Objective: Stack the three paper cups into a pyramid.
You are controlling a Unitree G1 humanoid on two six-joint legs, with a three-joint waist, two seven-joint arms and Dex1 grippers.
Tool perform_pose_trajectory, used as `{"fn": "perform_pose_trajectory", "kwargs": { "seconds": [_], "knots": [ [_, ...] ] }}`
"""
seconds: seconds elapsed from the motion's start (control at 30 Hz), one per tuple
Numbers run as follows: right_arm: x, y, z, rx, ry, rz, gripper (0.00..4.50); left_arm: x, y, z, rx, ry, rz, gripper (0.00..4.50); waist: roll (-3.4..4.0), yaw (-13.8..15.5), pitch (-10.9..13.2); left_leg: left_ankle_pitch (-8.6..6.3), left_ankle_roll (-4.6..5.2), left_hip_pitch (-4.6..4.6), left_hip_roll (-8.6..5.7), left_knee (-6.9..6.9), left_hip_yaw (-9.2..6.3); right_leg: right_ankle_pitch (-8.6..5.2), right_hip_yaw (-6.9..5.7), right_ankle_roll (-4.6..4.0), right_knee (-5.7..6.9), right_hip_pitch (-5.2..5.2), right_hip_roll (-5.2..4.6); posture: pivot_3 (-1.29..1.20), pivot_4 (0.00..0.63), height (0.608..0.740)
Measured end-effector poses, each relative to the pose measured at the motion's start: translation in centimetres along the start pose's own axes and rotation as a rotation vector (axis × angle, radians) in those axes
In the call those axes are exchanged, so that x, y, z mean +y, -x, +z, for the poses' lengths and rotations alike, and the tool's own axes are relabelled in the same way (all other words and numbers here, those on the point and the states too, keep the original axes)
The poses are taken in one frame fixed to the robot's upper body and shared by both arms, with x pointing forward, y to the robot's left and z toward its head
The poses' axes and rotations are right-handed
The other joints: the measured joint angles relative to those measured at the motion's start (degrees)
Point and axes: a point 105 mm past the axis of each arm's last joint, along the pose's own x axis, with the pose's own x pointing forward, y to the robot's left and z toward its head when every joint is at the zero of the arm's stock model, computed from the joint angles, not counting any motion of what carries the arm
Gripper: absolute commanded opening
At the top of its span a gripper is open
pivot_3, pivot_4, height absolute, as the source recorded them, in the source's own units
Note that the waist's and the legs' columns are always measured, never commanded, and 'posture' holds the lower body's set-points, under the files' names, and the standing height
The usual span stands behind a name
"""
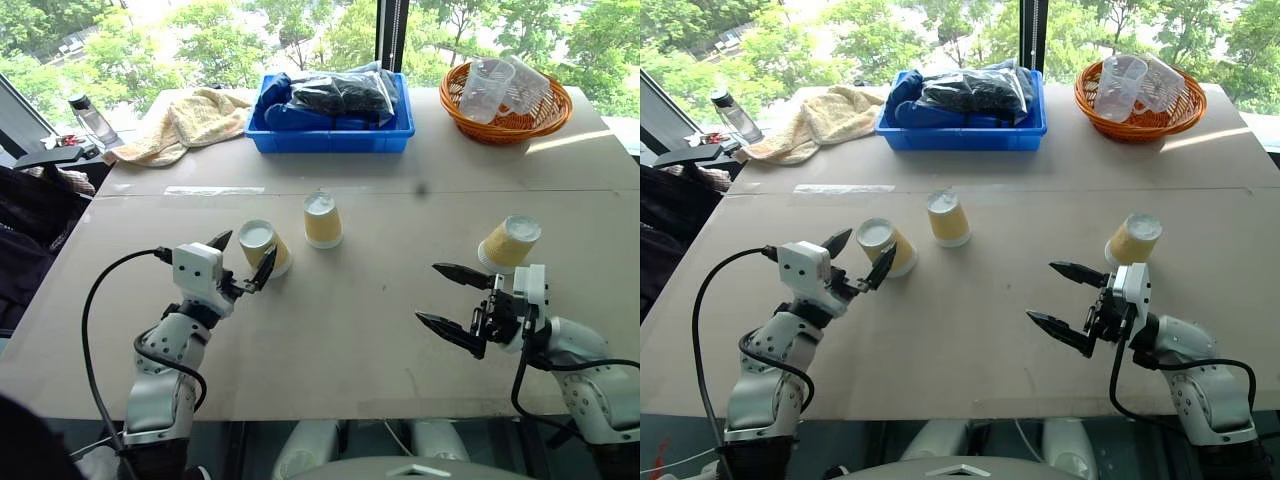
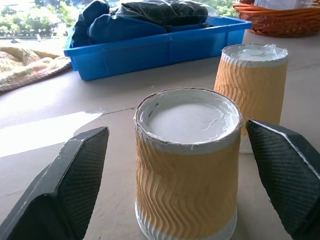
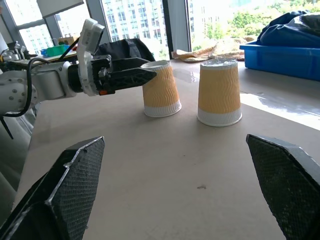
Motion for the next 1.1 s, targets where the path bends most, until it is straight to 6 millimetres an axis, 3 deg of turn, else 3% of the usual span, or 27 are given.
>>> {"fn": "perform_pose_trajectory", "kwargs": {
  "seconds": [0.2,0.3,0.4,0.43,0.67,0.9,0.93,1.1],
  "knots": [
    [0.0,-0.2,0.1,-0.007,0.005,-0.012,4.47,-0.3,-0.8,-0.5,0.008,0.003,-0.028,4.50,0.00,-0.04,0.00,0.00,0.00,0.00,0.00,0.01,0.01,0.00,0.02,0.00,0.00,0.00,0.00,0.00,0.150,0.740],
    [0.0,-0.2,0.1,-0.007,0.005,-0.012,4.50,-0.5,-0.8,-0.6,0.010,0.005,-0.042,3.74,0.00,-0.03,0.00,0.00,0.00,0.00,0.00,0.01,0.01,0.00,0.01,0.00,0.01,-0.01,0.00,0.00,0.150,0.740],
    [0.0,-0.2,0.1,-0.010,0.005,-0.013,4.50,-0.5,-0.8,-0.5,0.005,0.003,-0.047,2.34,0.00,-0.03,0.00,0.00,0.00,0.00,0.00,0.02,0.01,0.00,0.01,0.00,0.02,-0.01,0.00,0.00,0.150,0.740],
    [0.0,-0.3,0.1,-0.012,0.004,-0.013,4.50,-0.5,-0.9,-0.4,0.004,0.003,-0.048,2.20,-0.01,-0.03,0.00,0.00,0.00,0.00,0.00,0.02,0.00,0.00,0.01,0.00,0.02,-0.01,0.00,0.00,0.150,0.740],
    [0.0,-0.3,0.2,-0.020,0.001,-0.015,4.50,-1.8,-0.7,-0.3,0.009,0.018,-0.153,2.20,0.00,-0.11,0.00,0.00,0.00,0.00,0.00,0.02,0.01,0.00,0.02,0.00,0.02,-0.01,0.00,0.00,0.150,0.740],
    [0.5,0.2,0.1,-0.003,-0.006,0.011,4.50,-7.5,1.1,0.4,0.042,-0.009,-0.572,2.20,0.01,-0.04,0.00,0.00,0.00,0.00,0.00,0.02,0.01,0.00,0.02,0.00,0.02,0.00,-0.01,0.00,0.150,0.740],
    [0.8,0.8,-0.3,0.030,-0.013,0.028,4.50,-9.2,1.9,0.5,0.046,-0.024,-0.703,2.20,0.01,-0.02,0.00,0.00,0.00,-0.01,0.00,0.02,0.01,0.00,0.02,0.00,0.00,0.00,-0.01,0.00,0.150,0.740],
    [0.8,1.2,-0.4,0.036,-0.017,0.016,4.50,-11.3,2.5,0.4,0.020,-0.052,-0.868,2.20,0.04,-0.06,0.00,0.00,0.00,0.02,0.00,0.02,0.01,0.01,0.03,-0.01,0.04,0.00,0.00,0.00,0.150,0.740]
  ]
}}
